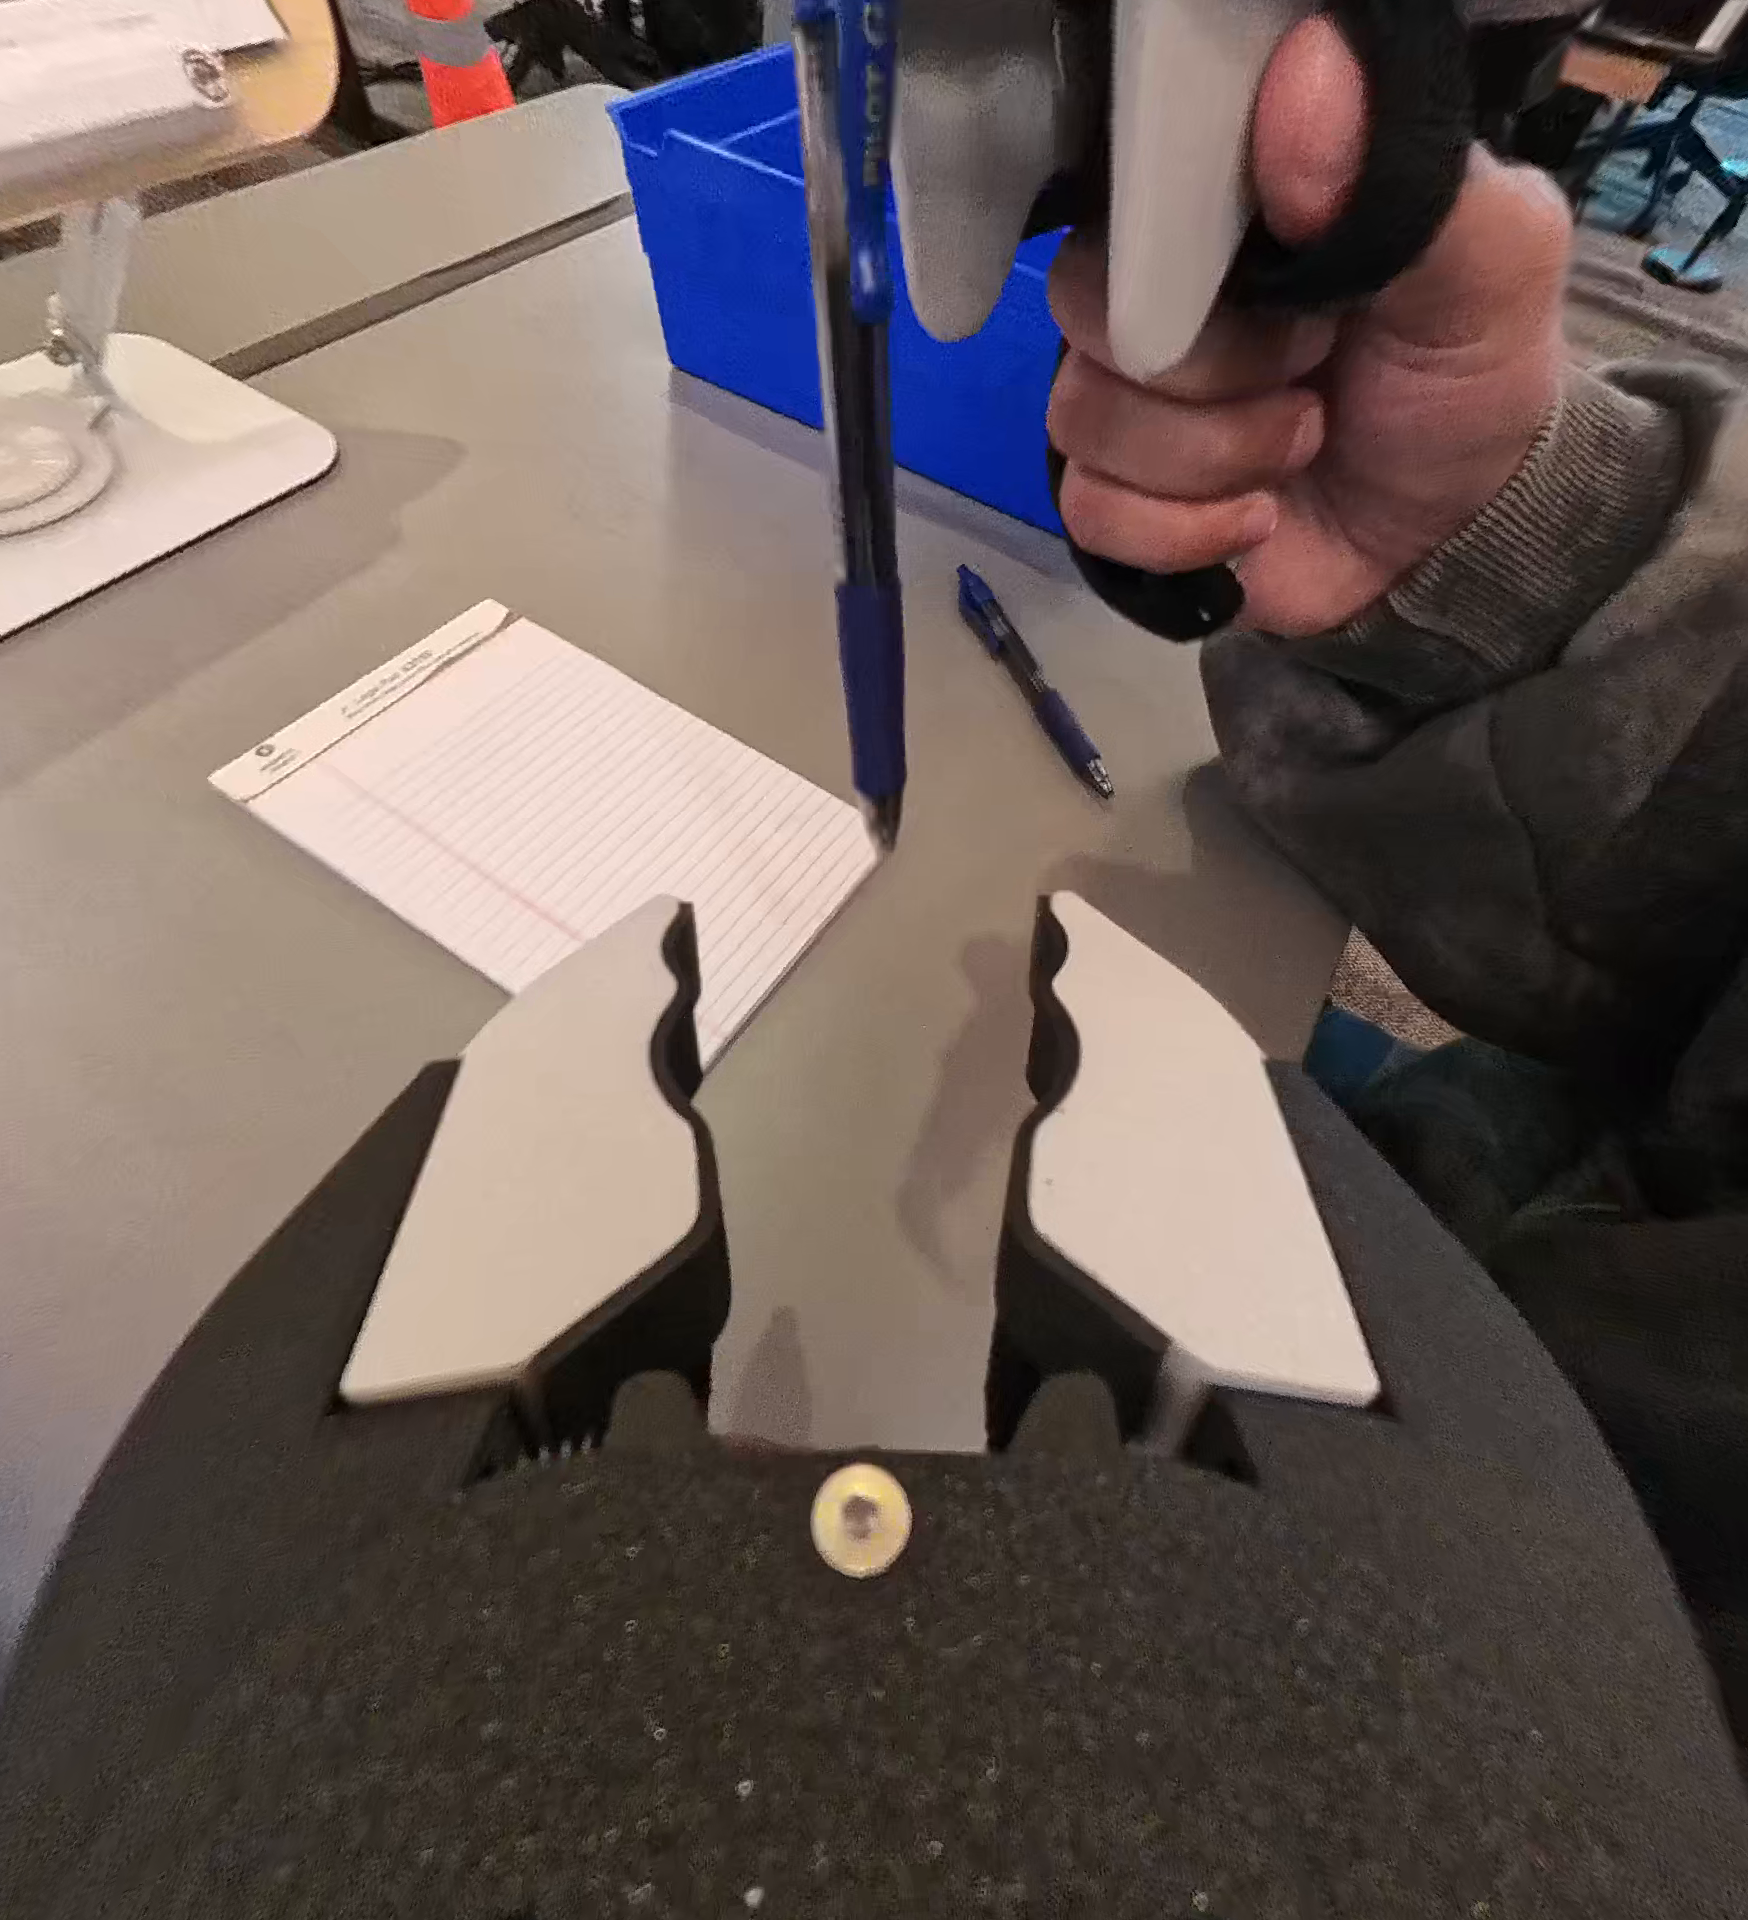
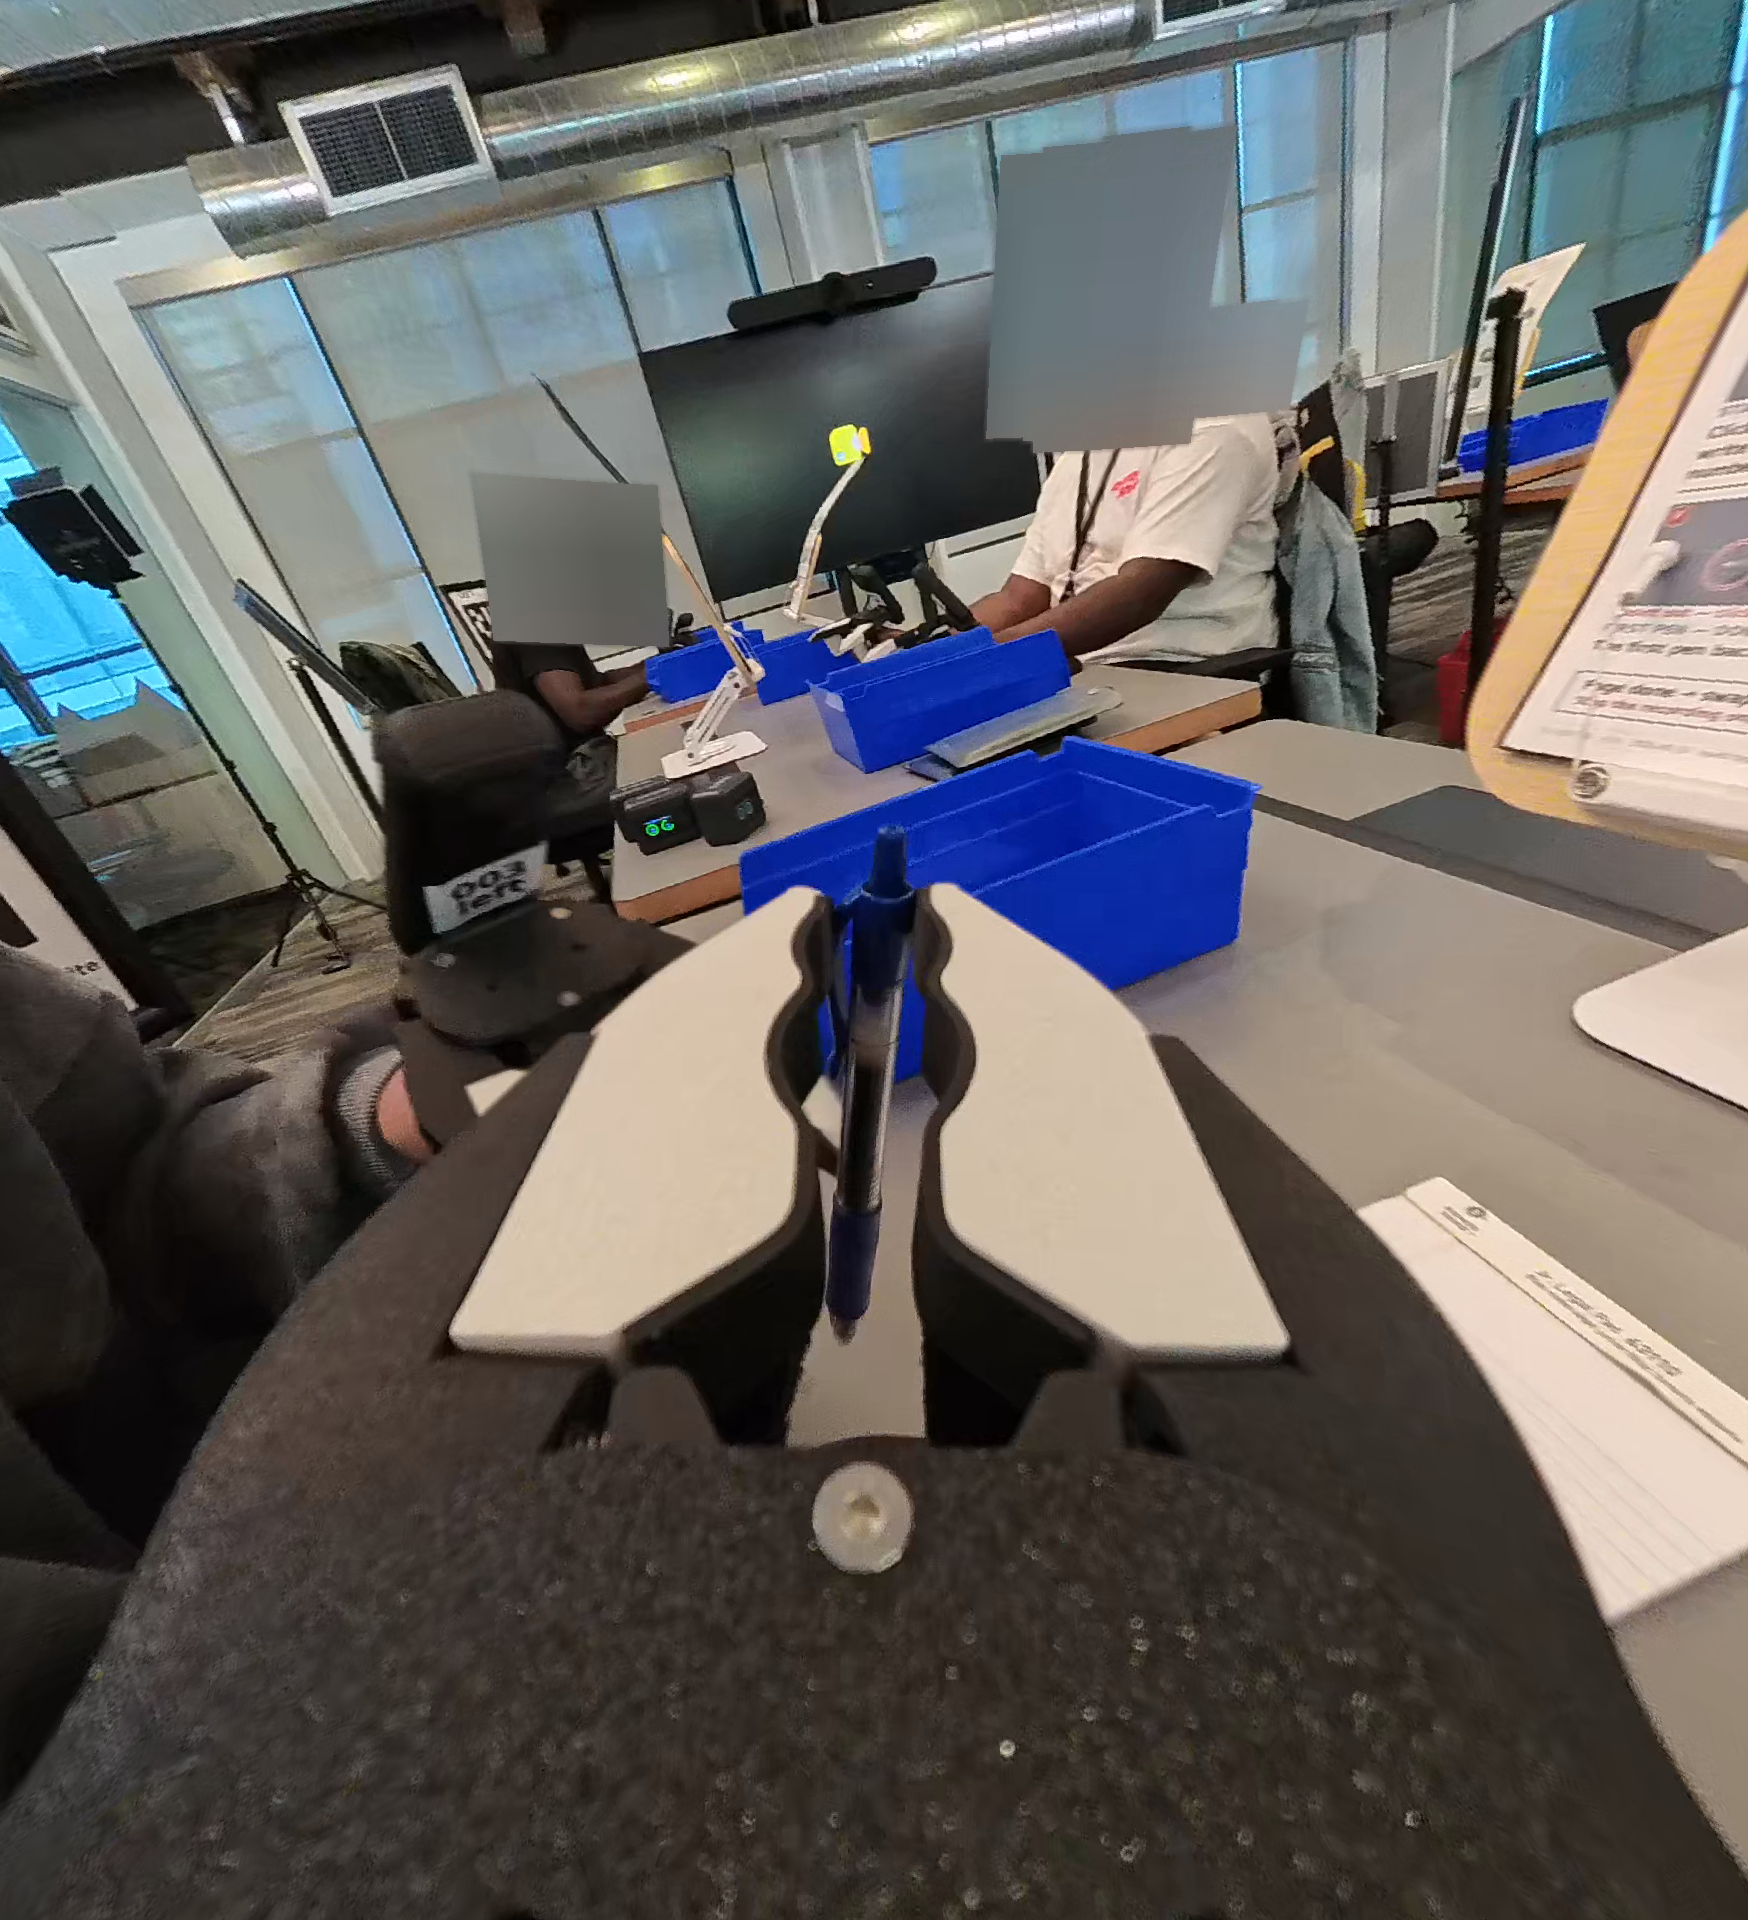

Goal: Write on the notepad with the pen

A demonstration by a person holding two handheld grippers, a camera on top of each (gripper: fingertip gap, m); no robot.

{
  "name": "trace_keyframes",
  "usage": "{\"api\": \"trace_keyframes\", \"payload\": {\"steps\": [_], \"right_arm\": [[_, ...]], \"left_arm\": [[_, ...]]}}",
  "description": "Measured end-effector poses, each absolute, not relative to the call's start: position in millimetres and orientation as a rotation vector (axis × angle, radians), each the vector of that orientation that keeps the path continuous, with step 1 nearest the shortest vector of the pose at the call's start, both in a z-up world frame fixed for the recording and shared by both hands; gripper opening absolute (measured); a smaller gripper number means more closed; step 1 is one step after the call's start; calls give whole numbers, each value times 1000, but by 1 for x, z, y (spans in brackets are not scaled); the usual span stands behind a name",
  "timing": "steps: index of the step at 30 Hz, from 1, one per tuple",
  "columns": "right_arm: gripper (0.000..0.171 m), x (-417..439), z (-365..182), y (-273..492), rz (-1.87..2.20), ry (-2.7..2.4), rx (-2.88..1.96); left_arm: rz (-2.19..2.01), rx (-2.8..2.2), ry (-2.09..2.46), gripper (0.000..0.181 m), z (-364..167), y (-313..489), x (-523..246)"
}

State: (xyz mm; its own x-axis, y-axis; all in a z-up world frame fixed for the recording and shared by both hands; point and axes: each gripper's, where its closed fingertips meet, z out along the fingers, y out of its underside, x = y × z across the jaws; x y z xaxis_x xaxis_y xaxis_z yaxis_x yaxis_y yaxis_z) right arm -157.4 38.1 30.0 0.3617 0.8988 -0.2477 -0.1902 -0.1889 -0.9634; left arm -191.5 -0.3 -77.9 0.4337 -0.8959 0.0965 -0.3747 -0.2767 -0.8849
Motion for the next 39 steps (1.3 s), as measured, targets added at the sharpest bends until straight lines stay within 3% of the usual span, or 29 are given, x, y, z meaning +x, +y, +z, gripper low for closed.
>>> {"api": "trace_keyframes", "payload": {"steps": [7,13,39], "right_arm": [[14,-174,30,27,1164,-729,-1406],[14,-178,27,24,1182,-739,-1411],[20,-188,1,32,1191,-747,-1524]], "left_arm": [[-892,-1847,1088,45,-78,5,-166],[-856,-1823,1086,12,-78,5,-170],[-916,-1874,1058,11,-94,6,-173]]}}
